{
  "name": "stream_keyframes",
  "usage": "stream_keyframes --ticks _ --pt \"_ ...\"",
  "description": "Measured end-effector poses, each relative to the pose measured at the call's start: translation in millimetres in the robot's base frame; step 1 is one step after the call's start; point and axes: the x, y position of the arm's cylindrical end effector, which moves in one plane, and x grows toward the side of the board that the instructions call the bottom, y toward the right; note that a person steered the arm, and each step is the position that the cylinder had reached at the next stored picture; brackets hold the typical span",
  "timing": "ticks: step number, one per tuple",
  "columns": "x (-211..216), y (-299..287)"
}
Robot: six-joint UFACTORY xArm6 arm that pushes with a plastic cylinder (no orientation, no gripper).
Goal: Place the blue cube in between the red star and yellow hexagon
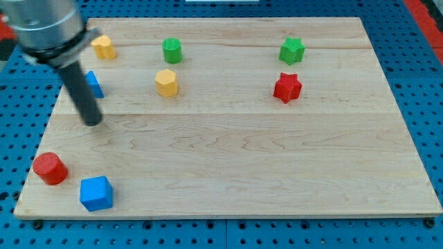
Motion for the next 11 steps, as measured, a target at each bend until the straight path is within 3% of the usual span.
stream_keyframes --ticks 1,2,3,5,6,8,9,10,11 --pt "23 -60" --pt "134 -59" --pt "152 -46" --pt "141 92" --pt "141 131" --pt "115 178" --pt "133 229" --pt "130 244" --pt "73 233"
